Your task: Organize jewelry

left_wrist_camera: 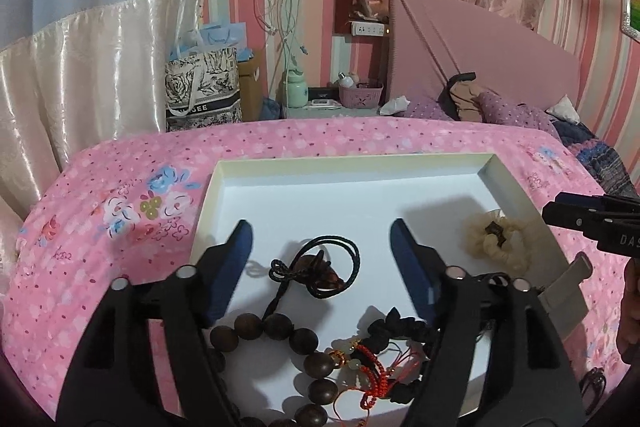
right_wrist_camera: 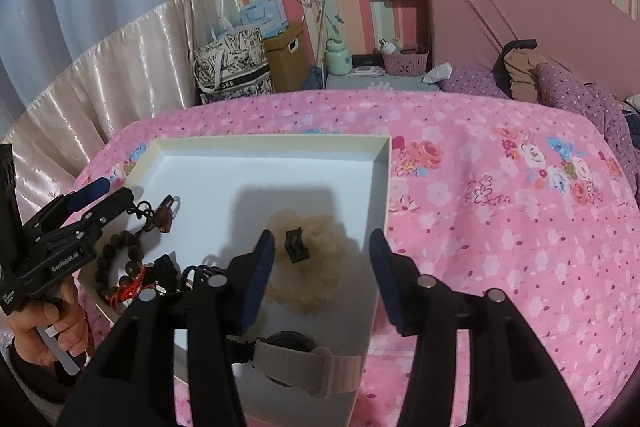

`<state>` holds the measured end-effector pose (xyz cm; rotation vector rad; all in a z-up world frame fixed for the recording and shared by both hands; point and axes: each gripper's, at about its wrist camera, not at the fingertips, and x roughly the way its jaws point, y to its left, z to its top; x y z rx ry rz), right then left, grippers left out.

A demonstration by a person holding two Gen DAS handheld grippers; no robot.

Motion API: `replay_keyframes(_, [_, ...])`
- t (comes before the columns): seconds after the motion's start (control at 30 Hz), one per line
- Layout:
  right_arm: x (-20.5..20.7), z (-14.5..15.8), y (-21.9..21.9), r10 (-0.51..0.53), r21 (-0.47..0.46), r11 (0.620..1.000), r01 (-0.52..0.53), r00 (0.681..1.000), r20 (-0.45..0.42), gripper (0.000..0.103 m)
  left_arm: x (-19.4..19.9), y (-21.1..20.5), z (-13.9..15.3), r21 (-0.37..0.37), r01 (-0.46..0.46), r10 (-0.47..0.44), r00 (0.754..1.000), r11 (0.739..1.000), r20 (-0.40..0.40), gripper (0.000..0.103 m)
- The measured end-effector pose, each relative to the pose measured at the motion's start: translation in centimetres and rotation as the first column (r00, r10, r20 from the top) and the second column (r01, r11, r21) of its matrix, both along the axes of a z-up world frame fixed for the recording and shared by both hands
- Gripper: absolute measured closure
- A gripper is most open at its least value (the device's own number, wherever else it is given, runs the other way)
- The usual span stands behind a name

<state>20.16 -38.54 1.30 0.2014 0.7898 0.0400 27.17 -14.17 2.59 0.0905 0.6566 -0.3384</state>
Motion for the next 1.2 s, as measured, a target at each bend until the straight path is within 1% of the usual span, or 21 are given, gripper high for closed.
replay_keyframes(0.13, [-0.3,0.7,-0.3,-0.005,-0.002,1.0,0.005,1.0,0.012,0.05,-0.2,0.0,0.6,0.004,0.0,0.0,1.0,1.0,0.01,0.025])
replay_keyframes(0.23, [-0.8,1.4,-0.2,-0.009,-0.012,1.0,0.01,0.999,0.033,0.049,-0.4,0.1,1.1,-0.003,0.001,-0.001,1.0,1.0,0.016,0.025])
replay_keyframes(0.3, [-1.2,2.1,-0.2,-0.006,-0.011,1.0,0.007,0.999,0.052,0.046,-0.7,0.1,1.6,-0.011,0.001,-0.001,1.0,1.0,0.026,0.024])
replay_keyframes(0.53, [-2.1,3.6,0.4,0.013,-0.022,1.0,-0.011,0.996,0.086,0.044,-1.8,0.0,2.3,-0.009,0.014,-0.013,0.999,1.0,0.048,0.023])
replay_keyframes(0.8, [-2.2,3.9,0.4,0.018,-0.022,1.0,-0.016,0.996,0.092,0.042,-2.0,-0.2,2.7,-0.008,0.019,-0.018,0.998,1.0,0.052,0.023])
replay_keyframes(1.2, [-2.2,3.8,0.3,0.021,-0.022,1.0,-0.019,0.996,0.081,0.042,-1.9,-0.2,2.5,-0.006,0.022,-0.022,0.999,1.0,0.047,0.023])
